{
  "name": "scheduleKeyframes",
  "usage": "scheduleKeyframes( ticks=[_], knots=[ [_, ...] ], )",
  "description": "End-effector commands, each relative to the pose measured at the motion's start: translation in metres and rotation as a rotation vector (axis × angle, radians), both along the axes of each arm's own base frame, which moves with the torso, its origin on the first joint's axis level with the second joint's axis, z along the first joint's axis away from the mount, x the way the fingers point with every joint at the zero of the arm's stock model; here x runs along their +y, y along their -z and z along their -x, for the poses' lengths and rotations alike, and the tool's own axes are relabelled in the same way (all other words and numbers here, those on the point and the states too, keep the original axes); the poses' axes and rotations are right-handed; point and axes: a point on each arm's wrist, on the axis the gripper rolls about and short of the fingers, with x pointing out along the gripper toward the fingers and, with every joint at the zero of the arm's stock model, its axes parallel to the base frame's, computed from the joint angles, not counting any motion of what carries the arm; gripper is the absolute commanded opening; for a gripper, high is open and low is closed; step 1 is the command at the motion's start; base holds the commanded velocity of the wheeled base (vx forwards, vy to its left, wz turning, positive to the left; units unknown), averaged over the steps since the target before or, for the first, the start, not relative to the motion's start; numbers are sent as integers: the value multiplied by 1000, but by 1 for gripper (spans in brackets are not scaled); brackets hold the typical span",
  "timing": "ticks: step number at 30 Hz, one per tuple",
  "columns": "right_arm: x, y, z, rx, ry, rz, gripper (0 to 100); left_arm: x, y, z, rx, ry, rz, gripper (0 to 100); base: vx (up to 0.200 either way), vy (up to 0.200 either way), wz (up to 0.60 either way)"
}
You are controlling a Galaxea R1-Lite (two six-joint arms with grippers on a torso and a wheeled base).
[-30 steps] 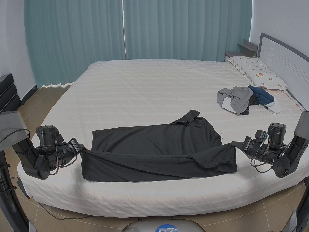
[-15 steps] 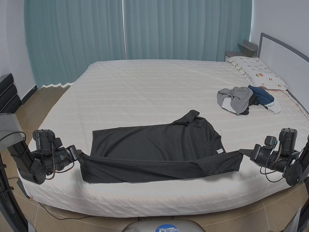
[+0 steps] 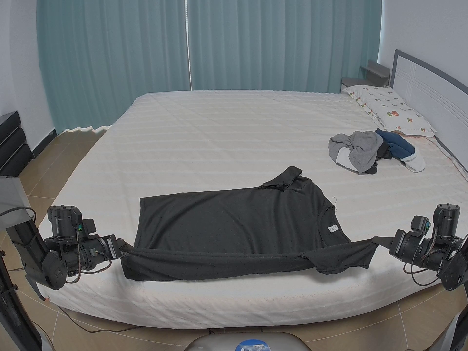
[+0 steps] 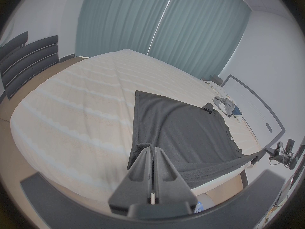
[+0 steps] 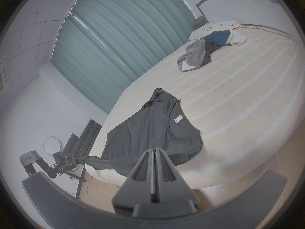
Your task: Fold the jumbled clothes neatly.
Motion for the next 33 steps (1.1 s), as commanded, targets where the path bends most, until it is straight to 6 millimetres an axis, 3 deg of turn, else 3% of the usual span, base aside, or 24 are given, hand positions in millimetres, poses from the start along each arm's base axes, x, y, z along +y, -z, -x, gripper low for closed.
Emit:
scheduleKeyframes(
  ticks=[1, 9, 22, 33],
  knots=[
    [0, 5, 1, 25, 1, 1, 0, 0, -1, 0, -7, -1, 0, 0, 0, 0, 0],
    [0, 12, -18, 27, -6, -1, 0, 0, -4, -9, -32, -10, 8, 0, 0, 0, 0],
    [3, 55, -83, 62, 9, 18, 0, 1, 23, -44, 20, -80, 111, 0, 0, 0, 0],
    [5, 76, -108, 57, 12, 21, 0, 0, 40, -68, 31, -114, 168, 0, 0, 0, 0]
  ],
)
